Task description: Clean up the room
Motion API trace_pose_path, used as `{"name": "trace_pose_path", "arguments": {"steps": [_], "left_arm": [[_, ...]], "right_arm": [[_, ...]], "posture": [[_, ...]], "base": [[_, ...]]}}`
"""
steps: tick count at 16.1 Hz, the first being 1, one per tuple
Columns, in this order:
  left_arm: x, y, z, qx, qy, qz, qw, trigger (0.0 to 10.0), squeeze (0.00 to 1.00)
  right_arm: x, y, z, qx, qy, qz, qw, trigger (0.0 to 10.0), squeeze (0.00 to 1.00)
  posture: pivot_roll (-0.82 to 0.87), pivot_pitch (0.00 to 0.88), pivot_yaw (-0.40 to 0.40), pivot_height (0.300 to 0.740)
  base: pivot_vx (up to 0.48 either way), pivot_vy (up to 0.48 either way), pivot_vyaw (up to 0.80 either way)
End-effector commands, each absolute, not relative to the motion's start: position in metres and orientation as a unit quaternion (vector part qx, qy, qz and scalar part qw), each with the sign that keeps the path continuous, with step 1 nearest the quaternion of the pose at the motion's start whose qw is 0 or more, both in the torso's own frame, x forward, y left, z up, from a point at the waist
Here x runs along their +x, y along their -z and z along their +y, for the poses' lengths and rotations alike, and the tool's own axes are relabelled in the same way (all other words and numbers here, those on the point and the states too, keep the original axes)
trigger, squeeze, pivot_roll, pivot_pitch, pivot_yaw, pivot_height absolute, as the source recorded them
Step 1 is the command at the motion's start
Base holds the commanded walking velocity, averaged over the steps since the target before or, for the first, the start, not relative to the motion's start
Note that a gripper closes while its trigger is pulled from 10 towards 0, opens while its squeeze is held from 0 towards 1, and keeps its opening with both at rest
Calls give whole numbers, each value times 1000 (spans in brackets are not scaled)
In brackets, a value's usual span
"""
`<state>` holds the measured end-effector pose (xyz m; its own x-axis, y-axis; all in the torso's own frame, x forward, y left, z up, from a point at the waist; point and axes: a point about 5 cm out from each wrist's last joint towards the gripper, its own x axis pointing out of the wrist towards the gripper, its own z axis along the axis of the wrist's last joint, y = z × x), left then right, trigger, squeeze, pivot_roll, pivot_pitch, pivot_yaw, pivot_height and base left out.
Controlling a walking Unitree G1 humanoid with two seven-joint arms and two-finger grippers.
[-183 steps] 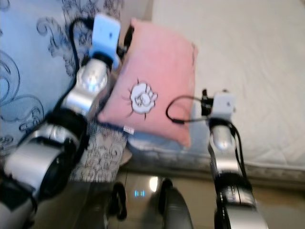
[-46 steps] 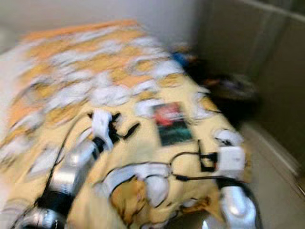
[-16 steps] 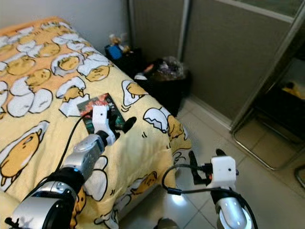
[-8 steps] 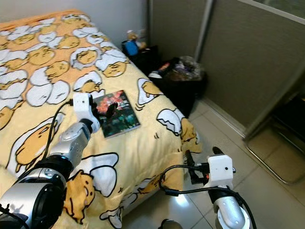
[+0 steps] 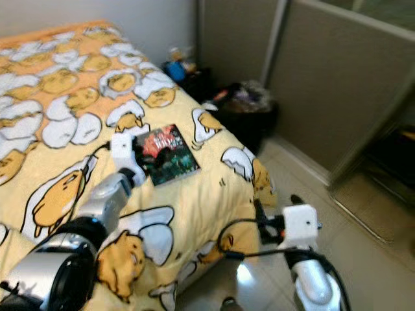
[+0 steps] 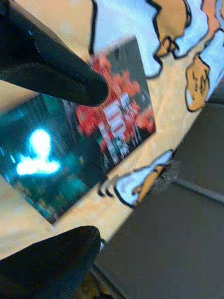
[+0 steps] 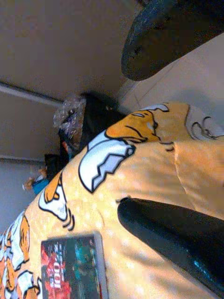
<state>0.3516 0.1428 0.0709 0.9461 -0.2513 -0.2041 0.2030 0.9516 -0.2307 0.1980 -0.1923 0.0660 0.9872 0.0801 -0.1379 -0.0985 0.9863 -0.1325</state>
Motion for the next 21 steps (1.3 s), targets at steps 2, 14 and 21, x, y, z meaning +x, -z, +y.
{"name": "trace_pose_path", "arguments": {"steps": [2,14,21], "left_arm": [[353,-72,142,-88,111,117,983,10000,0],[371,-97,107,-127,167,116,971,10000,0],[386,-118,113,-78,97,105,987,10000,0]], "right_arm": [[200,-65,-196,-78,-42,70,994,10000,0],[185,-69,-180,-74,-63,55,994,10000,0],[154,-79,-155,-59,-97,57,992,10000,0]], "posture": [[-138,29,42,740],[-194,70,84,740],[-262,189,74,740]], "base": [[0,0,0],[0,0,0],[0,0,0]]}}
